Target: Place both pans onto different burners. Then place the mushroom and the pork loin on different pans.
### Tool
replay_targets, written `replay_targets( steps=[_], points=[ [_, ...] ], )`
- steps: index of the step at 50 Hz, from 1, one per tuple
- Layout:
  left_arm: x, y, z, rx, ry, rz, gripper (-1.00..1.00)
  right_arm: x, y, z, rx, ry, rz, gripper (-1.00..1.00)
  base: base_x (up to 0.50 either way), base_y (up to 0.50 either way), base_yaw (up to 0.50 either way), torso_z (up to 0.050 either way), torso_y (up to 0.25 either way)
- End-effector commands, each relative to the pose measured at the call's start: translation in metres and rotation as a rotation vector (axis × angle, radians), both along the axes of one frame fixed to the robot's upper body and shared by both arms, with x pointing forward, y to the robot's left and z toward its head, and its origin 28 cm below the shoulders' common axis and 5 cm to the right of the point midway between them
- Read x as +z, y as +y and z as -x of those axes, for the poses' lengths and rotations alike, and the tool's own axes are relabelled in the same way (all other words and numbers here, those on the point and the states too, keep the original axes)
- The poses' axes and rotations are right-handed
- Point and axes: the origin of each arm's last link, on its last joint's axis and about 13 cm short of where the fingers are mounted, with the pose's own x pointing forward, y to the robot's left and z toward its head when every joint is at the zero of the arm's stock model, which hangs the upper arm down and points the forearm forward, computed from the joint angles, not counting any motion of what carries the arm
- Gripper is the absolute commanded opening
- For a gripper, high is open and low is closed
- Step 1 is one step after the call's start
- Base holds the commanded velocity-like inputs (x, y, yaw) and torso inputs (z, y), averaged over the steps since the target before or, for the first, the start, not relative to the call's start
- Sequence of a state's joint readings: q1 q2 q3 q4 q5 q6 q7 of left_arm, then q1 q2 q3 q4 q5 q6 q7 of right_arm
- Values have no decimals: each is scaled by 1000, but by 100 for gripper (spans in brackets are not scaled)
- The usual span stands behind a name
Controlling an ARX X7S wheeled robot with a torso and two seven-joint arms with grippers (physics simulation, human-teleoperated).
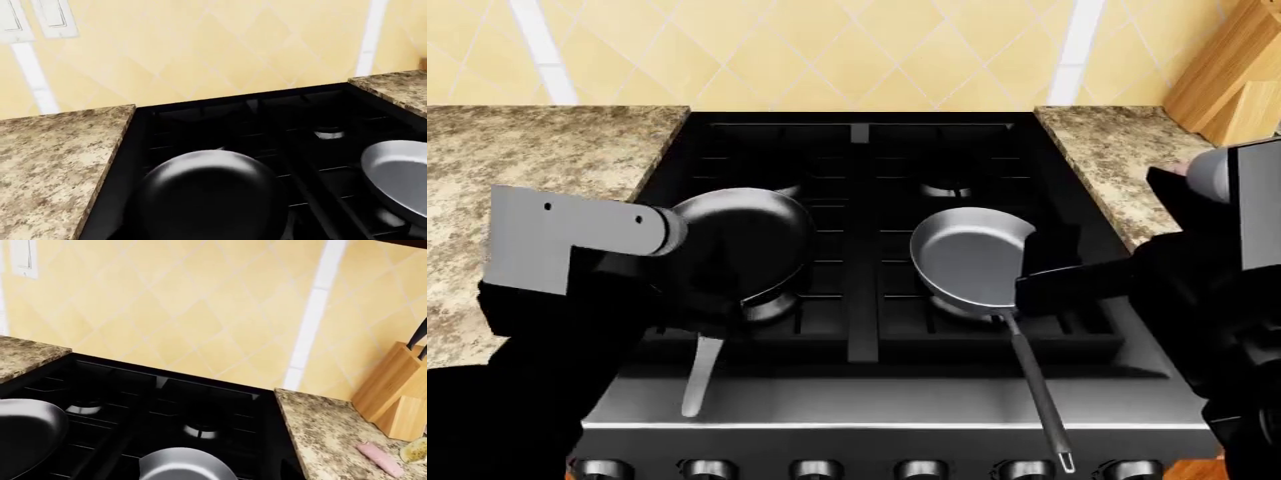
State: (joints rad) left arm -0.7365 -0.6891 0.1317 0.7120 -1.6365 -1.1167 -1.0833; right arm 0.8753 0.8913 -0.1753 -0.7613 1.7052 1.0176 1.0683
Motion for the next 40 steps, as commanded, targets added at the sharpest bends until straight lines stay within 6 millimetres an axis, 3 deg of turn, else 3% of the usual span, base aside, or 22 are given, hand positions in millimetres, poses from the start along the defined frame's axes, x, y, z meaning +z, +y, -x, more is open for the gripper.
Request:
replay_targets(
  steps=[1, 8, 40],
  points=[
    [25, 3, 17, -12, -183, 38, 100, 0, 0, 0, -13, -5, -12, 100, 0, 0, 0, 0, 0],
    [26, 5, 19, 8, -225, 55, 100, -1, 0, 2, -17, -10, -27, 100, 0, -30, 0, 0, 0],
    [31, 8, 23, 25, -254, 63, 100, -2, 0, 3, -19, -11, -53, 100, 1, -500, 0, 0, 0]
  ],
)
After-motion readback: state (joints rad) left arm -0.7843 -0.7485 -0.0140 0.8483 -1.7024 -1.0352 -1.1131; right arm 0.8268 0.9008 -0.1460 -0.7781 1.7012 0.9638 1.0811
